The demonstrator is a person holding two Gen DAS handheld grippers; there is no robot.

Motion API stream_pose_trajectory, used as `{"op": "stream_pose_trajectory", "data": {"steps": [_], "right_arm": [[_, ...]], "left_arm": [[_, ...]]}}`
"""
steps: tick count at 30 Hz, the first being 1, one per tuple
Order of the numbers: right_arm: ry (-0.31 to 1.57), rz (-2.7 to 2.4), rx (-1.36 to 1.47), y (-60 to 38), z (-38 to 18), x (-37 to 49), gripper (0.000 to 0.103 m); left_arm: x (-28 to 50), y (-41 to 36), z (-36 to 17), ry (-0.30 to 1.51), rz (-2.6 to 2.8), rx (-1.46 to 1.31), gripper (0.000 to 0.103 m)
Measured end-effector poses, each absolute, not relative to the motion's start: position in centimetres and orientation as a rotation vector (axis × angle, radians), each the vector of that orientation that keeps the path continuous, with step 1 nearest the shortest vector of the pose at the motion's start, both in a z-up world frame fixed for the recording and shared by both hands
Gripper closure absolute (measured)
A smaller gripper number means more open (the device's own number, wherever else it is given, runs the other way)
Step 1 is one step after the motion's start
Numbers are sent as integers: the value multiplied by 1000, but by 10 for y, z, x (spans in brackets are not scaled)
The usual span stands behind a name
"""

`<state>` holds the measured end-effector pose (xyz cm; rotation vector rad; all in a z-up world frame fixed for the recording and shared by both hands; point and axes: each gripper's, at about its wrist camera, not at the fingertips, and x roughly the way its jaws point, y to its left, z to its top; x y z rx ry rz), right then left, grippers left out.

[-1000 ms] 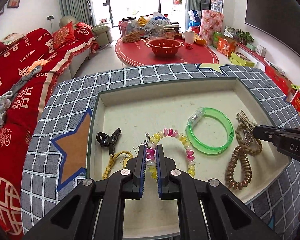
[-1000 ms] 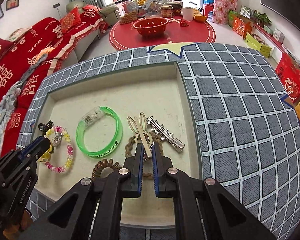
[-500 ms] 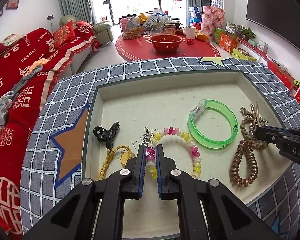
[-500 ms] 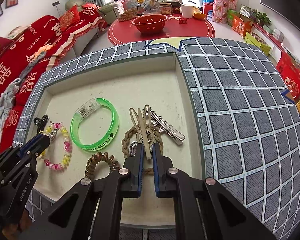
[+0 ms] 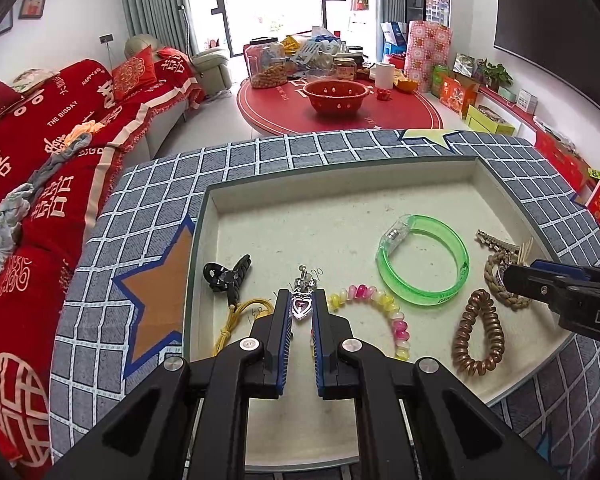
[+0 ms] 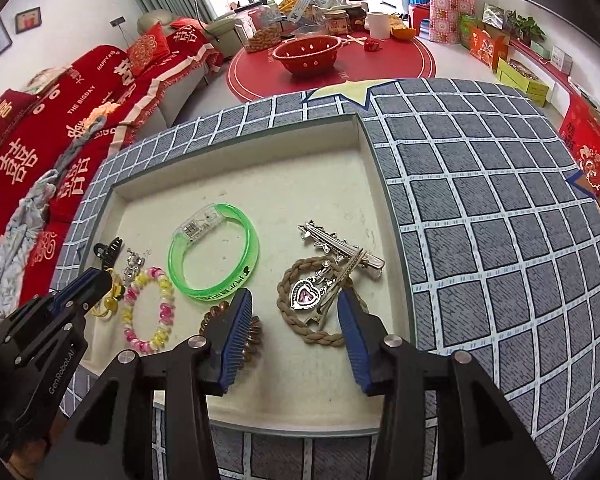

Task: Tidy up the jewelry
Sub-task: 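Lower the bead bracelet and hair clips into the tray and open both tools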

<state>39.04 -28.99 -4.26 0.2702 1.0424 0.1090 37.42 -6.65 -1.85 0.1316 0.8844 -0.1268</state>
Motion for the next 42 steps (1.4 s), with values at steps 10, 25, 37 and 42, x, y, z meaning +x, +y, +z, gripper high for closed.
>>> {"op": "stream_pose_trajectory", "data": {"steps": [10,25,37,42], "right_arm": [[1014,100,281,-291,-30,389,55],[1000,83,255,-290,-23,388,55],[985,64,218,-285,-20,387,15],[975,49,197,-282,-21,386,13]], "left_arm": [[372,-64,-10,870,-105,149,80],[364,-44,7,775,-13,131,0],[361,-39,6,792,-7,151,0],[359,-39,2,801,-1,157,0]]}}
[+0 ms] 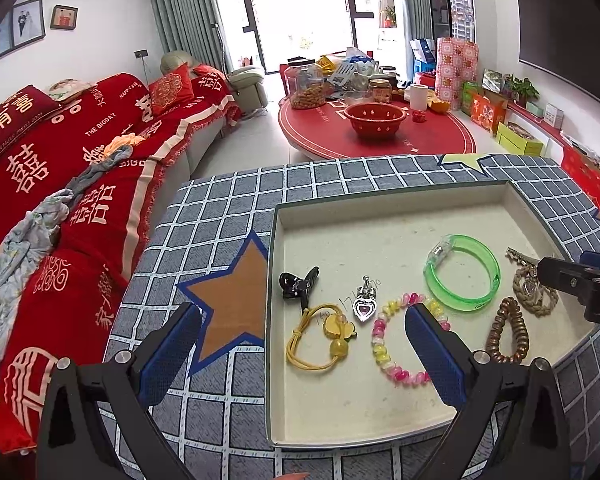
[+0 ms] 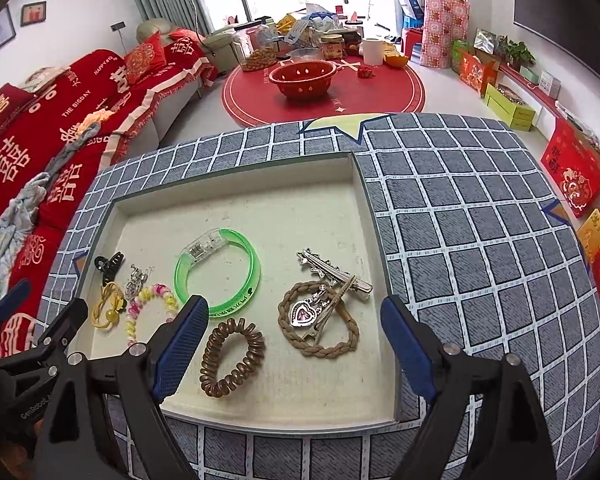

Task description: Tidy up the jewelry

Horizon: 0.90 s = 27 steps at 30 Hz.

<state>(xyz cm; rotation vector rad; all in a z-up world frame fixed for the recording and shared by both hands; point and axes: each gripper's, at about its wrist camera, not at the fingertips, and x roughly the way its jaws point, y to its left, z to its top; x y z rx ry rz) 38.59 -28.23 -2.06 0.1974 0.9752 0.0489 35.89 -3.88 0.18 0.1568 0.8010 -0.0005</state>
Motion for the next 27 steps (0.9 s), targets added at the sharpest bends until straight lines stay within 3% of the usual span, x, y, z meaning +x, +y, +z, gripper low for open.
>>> {"op": "stream_pose_trajectory", "data": {"steps": [20,27], "right_arm": [[881,6,109,-277,-11,370,13],[933,22,110,-276,-16,361,13]], "left_arm": [[349,-34,3,810,-12,132,0],[337,-35,3,826,-29,124,0]]}}
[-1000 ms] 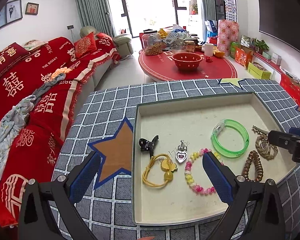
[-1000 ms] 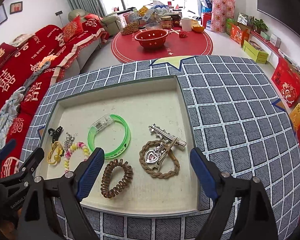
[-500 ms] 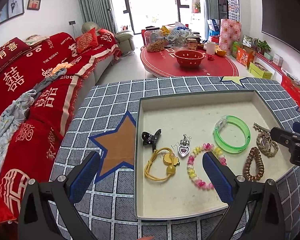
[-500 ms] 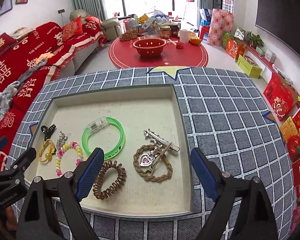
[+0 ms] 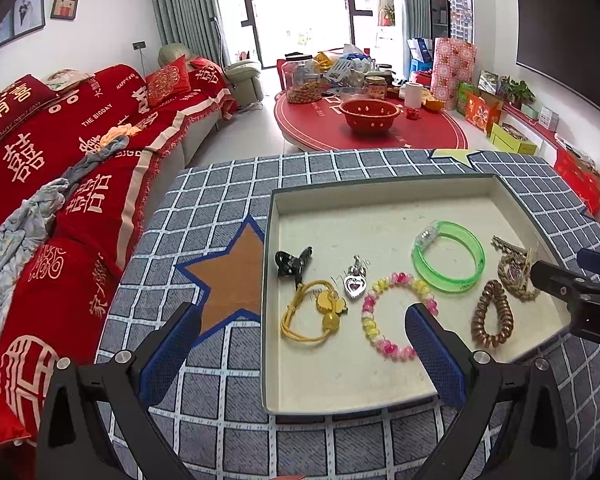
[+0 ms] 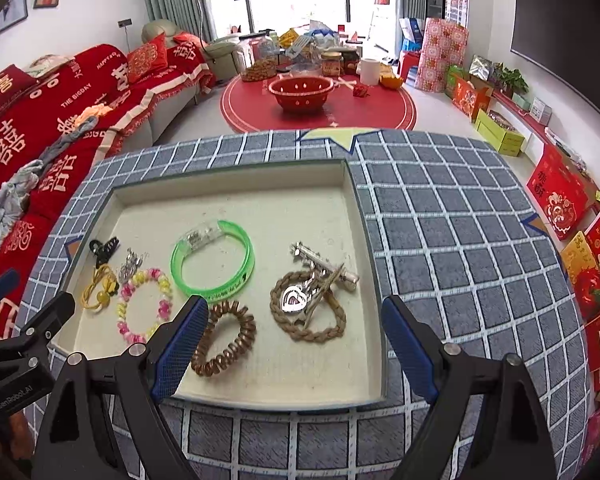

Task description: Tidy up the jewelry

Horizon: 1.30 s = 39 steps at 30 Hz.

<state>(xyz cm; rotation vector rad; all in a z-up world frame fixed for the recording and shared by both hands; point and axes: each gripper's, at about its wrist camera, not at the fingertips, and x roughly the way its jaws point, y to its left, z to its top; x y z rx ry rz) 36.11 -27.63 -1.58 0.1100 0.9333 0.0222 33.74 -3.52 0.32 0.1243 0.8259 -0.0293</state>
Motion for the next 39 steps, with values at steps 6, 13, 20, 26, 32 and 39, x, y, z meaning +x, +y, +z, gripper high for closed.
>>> {"op": "stream_pose_trajectory", "data": {"steps": [6,13,20,26,32,39], "right_arm": [[930,28,107,-274,-16,342,13],[899,31,108,-272,-11,311,13],[861,17,95,-269,-7,281,13],[816,1,67,-265,0,259,13],[778,-7,64,-264,4,240,13],[751,-15,51,-261,5,229,13]], "left_arm": [[313,-35,2,837,-51,111,0],[280,-32,1,832,-57,87,0],[247,-31,2,803,-47,65,0],[224,-30,7,750,-26,67,0],[207,-28,13,701,-18,61,0],[201,-31,13,681,-20,61,0]]}}
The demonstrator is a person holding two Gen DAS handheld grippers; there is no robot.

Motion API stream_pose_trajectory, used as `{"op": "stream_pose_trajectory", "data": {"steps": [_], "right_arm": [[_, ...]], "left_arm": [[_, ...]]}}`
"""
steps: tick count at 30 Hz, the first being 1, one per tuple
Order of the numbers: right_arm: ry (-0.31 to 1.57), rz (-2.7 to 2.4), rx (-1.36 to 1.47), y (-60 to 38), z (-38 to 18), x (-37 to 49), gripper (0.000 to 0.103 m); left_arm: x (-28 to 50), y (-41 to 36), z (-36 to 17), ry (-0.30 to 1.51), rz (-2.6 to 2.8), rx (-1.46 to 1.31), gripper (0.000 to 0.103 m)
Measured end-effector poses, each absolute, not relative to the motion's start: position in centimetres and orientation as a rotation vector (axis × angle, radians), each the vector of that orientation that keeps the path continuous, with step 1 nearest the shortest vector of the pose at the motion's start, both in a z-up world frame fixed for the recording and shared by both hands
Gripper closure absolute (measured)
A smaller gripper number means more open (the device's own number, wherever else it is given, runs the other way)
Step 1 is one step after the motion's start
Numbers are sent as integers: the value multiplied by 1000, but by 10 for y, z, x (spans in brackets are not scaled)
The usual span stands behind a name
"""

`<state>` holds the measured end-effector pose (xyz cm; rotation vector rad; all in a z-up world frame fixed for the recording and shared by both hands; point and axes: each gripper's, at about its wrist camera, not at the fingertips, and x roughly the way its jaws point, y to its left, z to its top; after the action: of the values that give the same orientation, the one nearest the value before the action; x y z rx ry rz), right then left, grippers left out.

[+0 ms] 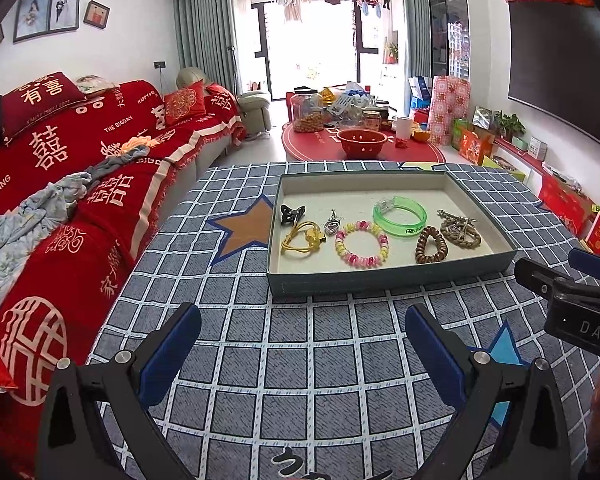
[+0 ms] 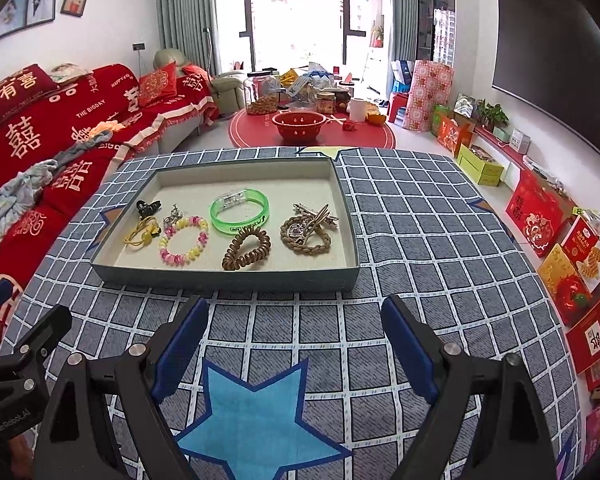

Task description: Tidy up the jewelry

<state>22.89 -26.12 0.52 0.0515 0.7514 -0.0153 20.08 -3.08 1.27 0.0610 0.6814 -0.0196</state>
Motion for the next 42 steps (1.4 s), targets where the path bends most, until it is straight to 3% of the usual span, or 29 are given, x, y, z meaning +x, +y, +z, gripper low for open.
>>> {"op": "stream_pose_trajectory", "data": {"steps": [42], "right_arm": [[744,-17,51,-259,4,227,13]], "left_arm": [[212,-31,-2,746,0,35,0]]}}
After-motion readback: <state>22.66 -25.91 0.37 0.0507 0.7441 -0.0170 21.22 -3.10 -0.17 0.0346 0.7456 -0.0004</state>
